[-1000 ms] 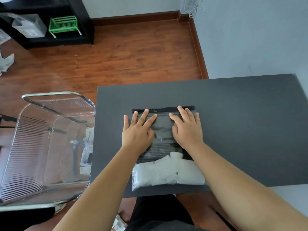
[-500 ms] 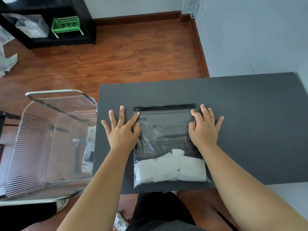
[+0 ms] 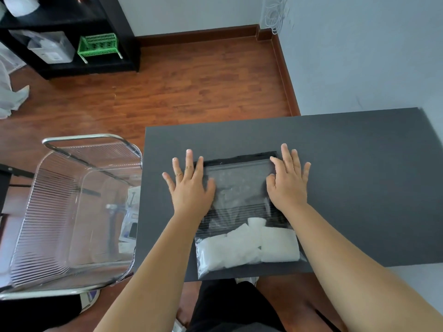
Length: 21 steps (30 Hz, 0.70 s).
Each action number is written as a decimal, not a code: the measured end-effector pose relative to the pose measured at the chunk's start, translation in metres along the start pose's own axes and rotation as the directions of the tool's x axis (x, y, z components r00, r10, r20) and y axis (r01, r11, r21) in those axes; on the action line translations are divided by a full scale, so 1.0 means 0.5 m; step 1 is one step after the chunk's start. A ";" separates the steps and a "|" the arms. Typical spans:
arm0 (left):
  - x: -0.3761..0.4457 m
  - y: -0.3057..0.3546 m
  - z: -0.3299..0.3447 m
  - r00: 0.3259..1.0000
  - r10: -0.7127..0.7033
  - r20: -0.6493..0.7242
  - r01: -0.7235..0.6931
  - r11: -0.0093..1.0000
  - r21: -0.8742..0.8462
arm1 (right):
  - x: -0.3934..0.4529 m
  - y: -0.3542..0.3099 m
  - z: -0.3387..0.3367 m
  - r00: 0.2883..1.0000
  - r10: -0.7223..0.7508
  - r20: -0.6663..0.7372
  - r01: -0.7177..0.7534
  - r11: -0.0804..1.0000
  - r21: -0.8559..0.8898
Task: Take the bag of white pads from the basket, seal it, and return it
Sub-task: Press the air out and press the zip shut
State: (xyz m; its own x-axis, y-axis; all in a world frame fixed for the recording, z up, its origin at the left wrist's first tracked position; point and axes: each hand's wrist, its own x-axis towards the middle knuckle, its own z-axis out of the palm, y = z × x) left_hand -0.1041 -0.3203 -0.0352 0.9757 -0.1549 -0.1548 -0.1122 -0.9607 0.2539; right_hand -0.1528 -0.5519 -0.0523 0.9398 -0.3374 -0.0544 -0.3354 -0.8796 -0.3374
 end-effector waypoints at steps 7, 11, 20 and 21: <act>0.003 0.077 0.042 0.947 0.265 0.180 -0.270 0.963 0.008 | -0.004 -0.086 0.029 0.950 -0.262 0.169 0.266 0.964 0.000; 0.009 0.075 0.048 0.952 0.248 0.179 -0.256 0.966 0.022 | -0.005 -0.082 0.042 0.953 -0.249 0.174 0.256 0.967 -0.018; 0.003 0.024 0.034 0.979 0.167 0.113 -0.181 0.975 0.129 | -0.006 -0.030 0.020 0.977 -0.161 0.143 0.177 0.978 -0.114; 0.005 0.020 0.031 0.983 0.154 0.104 -0.166 0.979 0.121 | -0.007 -0.019 0.018 0.981 -0.133 0.139 0.150 0.981 -0.122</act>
State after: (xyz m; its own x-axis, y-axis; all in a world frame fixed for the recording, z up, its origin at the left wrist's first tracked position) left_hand -0.1058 -0.3341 -0.0479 0.9219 -0.3239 -0.2126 -0.2945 -0.9424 0.1587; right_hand -0.1522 -0.5393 -0.0572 0.9760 -0.1680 -0.1388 -0.1962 -0.9544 -0.2248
